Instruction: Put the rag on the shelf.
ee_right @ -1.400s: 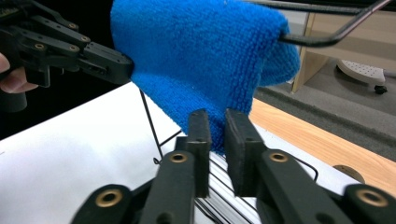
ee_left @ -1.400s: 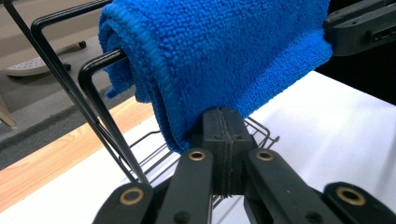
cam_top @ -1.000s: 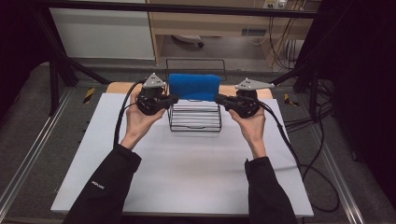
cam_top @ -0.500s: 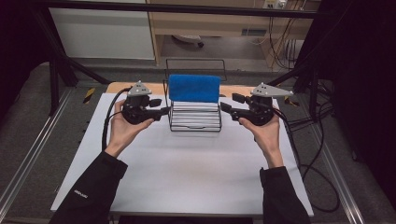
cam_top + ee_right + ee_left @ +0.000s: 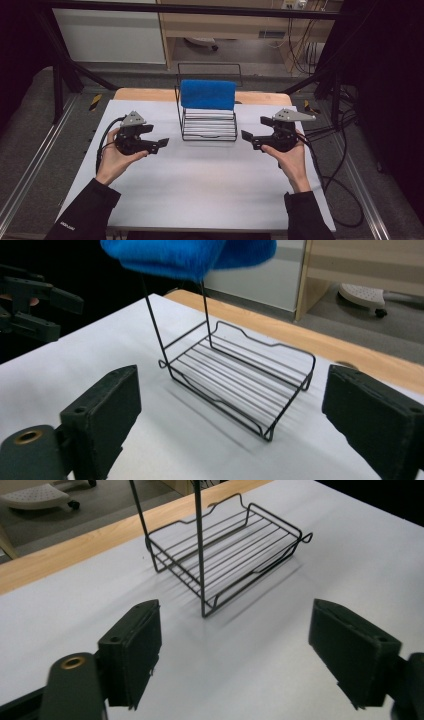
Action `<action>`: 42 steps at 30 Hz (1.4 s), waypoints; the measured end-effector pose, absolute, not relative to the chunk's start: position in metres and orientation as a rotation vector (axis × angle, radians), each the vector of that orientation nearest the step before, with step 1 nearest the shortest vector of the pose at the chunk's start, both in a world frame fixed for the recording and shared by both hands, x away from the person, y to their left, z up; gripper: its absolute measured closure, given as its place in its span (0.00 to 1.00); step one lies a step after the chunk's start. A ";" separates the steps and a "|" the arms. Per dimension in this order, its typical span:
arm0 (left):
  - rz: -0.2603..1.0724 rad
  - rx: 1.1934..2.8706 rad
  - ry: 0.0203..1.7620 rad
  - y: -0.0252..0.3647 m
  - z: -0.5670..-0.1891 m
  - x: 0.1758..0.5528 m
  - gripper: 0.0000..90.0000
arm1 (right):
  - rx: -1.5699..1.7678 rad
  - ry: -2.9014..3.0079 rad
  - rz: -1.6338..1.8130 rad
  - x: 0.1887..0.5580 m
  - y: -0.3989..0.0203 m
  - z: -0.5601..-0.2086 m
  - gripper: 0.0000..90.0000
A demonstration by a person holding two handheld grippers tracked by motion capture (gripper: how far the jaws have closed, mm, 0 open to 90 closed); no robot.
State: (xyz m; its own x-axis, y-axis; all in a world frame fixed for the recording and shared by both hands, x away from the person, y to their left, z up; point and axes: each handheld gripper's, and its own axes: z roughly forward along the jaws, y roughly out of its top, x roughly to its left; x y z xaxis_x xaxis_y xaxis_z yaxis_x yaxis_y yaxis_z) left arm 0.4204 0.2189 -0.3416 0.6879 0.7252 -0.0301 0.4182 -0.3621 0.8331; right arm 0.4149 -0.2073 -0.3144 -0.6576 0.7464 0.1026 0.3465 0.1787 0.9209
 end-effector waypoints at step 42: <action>0.399 2.036 0.955 0.280 -0.448 0.363 0.11 | 1.201 2.262 1.370 0.357 -0.268 -0.443 0.01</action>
State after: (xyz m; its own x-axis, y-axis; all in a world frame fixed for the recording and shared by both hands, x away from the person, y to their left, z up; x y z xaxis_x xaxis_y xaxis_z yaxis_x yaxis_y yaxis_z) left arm 0.3626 0.2799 -0.4482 0.6606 0.7485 -0.0587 0.4845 -0.3653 0.7949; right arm 0.3569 -0.2680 -0.4430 -0.6346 0.7460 0.2019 0.5243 0.2236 0.8216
